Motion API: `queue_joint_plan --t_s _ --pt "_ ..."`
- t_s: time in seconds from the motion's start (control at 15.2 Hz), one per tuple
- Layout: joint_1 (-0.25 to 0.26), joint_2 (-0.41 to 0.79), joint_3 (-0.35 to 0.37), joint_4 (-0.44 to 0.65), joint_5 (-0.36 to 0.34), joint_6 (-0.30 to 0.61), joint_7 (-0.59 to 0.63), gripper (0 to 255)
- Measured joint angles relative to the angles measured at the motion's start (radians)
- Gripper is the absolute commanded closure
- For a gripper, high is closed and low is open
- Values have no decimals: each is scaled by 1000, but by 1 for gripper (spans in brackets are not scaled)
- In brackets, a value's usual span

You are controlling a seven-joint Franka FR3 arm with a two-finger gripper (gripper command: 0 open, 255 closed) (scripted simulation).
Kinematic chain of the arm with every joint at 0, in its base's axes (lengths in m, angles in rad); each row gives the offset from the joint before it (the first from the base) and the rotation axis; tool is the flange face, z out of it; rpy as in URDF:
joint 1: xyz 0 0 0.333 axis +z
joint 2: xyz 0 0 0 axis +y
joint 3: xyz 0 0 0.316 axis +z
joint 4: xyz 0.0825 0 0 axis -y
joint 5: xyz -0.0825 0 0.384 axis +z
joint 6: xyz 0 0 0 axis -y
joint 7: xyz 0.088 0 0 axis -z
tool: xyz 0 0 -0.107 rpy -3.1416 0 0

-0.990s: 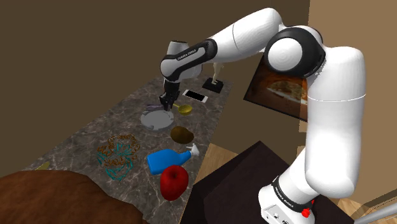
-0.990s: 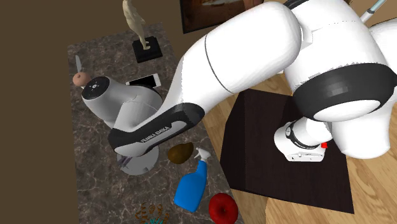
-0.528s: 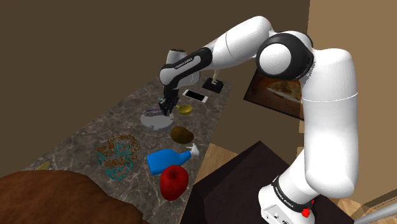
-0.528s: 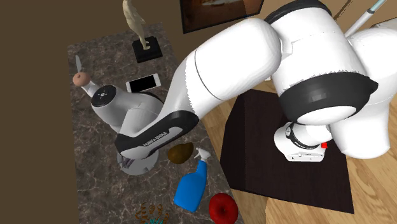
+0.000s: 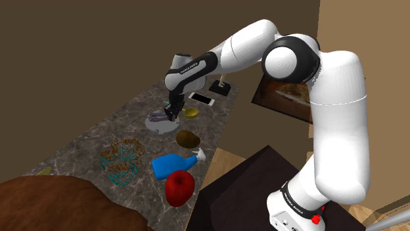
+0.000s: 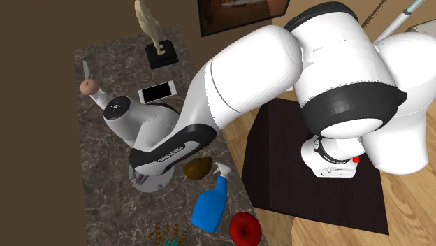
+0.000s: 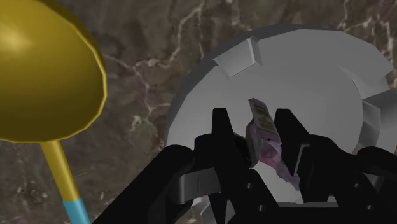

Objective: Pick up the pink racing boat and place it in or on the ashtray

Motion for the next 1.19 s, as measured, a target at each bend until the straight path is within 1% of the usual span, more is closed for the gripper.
queue_joint_plan --t_s 0.07,0.46,0.79,1.19 --pt "0 0 0 0 0 0 0 0" --pt "0 0 0 0 0 0 0 0" --pt "-5 -70 -6 8 -6 -77 3 0" --pt "-5 -82 -6 7 -7 -89 5 0"
